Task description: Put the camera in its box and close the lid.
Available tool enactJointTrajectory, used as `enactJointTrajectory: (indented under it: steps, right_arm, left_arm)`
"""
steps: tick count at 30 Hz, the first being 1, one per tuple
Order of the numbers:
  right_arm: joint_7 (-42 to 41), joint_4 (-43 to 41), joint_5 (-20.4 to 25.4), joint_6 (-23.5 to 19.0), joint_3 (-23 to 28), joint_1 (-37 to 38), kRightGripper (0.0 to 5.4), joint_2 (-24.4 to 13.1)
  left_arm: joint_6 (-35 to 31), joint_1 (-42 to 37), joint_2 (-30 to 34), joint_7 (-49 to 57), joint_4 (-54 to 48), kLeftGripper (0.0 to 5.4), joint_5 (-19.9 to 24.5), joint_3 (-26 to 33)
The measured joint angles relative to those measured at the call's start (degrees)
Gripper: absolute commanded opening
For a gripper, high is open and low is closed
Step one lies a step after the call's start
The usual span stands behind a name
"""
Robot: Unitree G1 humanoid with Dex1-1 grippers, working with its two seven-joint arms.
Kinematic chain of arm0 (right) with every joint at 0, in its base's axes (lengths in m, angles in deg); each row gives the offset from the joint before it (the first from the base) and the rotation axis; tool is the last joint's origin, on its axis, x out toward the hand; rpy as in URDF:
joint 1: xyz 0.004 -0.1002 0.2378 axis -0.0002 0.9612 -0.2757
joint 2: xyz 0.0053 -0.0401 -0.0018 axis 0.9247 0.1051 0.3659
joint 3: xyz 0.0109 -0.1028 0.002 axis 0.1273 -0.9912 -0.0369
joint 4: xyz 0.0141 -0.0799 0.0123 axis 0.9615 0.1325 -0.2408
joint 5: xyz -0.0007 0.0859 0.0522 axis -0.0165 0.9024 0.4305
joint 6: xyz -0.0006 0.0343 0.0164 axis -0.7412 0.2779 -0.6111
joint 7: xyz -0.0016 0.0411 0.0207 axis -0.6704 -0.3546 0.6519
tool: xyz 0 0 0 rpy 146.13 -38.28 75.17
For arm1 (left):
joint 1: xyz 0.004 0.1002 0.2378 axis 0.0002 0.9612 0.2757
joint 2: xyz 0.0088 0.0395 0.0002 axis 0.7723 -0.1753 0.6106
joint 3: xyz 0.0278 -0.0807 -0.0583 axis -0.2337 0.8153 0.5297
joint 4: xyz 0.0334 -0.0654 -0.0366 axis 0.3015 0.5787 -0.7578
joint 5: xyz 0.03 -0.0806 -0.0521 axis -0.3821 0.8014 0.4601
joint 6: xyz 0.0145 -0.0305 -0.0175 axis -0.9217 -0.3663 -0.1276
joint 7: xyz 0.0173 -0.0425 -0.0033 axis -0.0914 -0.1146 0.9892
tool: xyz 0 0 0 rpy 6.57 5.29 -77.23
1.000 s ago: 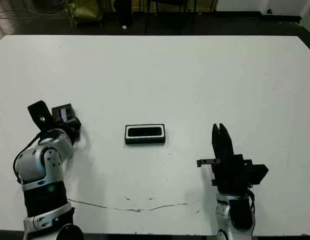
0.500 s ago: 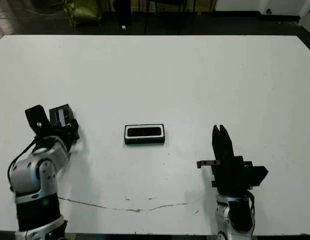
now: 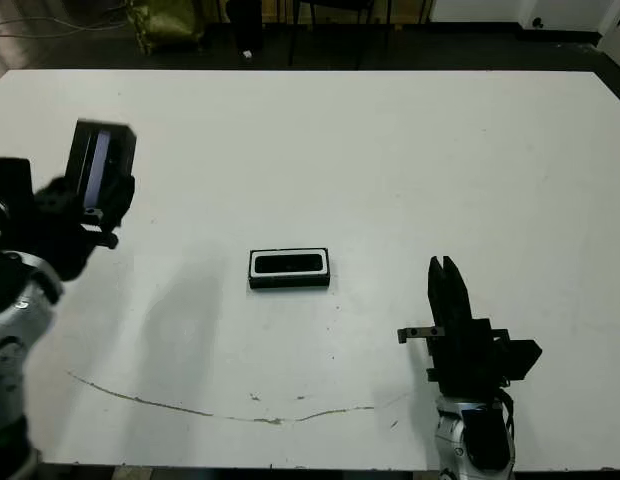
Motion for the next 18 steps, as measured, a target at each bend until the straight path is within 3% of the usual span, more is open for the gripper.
enactJointTrajectory:
  steps: [5,9,13,18]
  right_arm:
    - [-1.87,0.66,1.07,0.07,0.32,-0.12,0.0,-0.72]
    - [-2.69,1.49,1.12,0.44,0.91,-0.31,0.0,-1.68]
    - [-4.49,3.06,2.22,0.79,1.15,-0.34,0.0,-2.19]
    - [-5.27,4.87,2.49,1.47,1.83,-0.14,0.0,-2.48]
  left_arm:
    - [9.75,-3.74,10.8,-12.56,6.26,2.52,0.17,-4.08]
    - [16.4,-11.04,17.68,-24.66,15.53,2.52,0.05,-9.92]
    - [25.33,-19.91,20.0,-35.61,26.63,2.52,-1.96,-16.97]
    - [31.71,-29.63,18.88,-44.62,36.78,2.52,-5.64,-24.71]
